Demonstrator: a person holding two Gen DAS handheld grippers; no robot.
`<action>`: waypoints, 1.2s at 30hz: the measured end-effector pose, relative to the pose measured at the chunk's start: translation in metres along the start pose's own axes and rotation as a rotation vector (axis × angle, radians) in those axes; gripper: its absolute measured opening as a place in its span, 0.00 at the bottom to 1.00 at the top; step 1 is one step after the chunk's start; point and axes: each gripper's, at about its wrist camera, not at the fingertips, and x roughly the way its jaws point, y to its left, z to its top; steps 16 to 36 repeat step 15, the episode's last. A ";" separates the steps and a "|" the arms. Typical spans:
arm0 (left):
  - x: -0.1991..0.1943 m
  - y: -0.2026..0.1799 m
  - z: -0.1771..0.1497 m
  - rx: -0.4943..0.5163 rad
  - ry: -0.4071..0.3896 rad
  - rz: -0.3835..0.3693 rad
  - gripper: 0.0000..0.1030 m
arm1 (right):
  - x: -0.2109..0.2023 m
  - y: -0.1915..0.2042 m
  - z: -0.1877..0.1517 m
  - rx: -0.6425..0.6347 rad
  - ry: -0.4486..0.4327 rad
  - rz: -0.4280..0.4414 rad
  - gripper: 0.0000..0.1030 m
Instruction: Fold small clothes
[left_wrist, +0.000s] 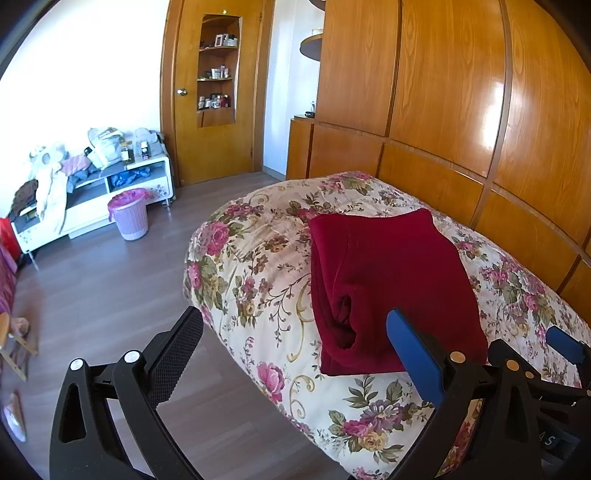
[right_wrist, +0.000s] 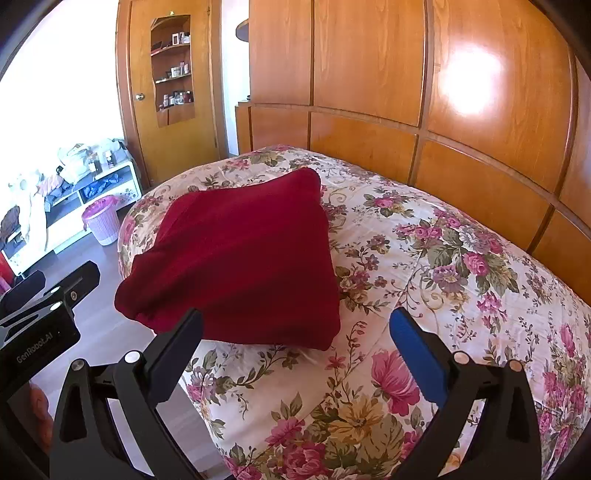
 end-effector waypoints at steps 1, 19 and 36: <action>0.000 0.000 -0.001 0.000 -0.001 0.001 0.96 | 0.001 0.000 0.000 0.000 0.002 0.000 0.97; 0.012 0.003 -0.006 -0.024 0.047 0.010 0.96 | 0.003 -0.003 0.000 0.014 0.006 -0.001 0.97; 0.012 0.003 -0.006 -0.024 0.047 0.010 0.96 | 0.003 -0.003 0.000 0.014 0.006 -0.001 0.97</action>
